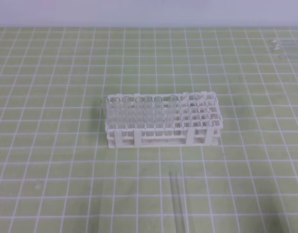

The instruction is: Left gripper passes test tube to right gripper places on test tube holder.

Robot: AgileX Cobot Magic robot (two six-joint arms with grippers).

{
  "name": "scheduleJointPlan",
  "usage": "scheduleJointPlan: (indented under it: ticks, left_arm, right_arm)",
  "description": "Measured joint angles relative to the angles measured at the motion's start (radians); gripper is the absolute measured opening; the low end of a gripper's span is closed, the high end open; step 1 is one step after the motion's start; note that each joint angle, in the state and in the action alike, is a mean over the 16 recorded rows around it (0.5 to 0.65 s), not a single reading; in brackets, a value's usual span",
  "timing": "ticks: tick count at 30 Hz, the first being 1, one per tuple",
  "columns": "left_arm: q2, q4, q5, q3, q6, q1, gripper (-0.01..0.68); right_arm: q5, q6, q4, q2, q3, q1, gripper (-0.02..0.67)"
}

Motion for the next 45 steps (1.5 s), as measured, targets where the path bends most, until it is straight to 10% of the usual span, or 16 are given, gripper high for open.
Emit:
scheduleJointPlan:
  ticks: [29,45]
  left_arm:
    - [0.025,-0.146,-0.106,-0.009,-0.034,-0.001,0.000]
    - [0.020,-0.432,-0.301,-0.008,-0.324,-0.001,0.000]
  right_arm:
    - [0.000,0.000,0.000,0.000,0.000,0.000,-0.002]
    - [0.000,0.000,0.000,0.000,0.000,0.000,-0.002]
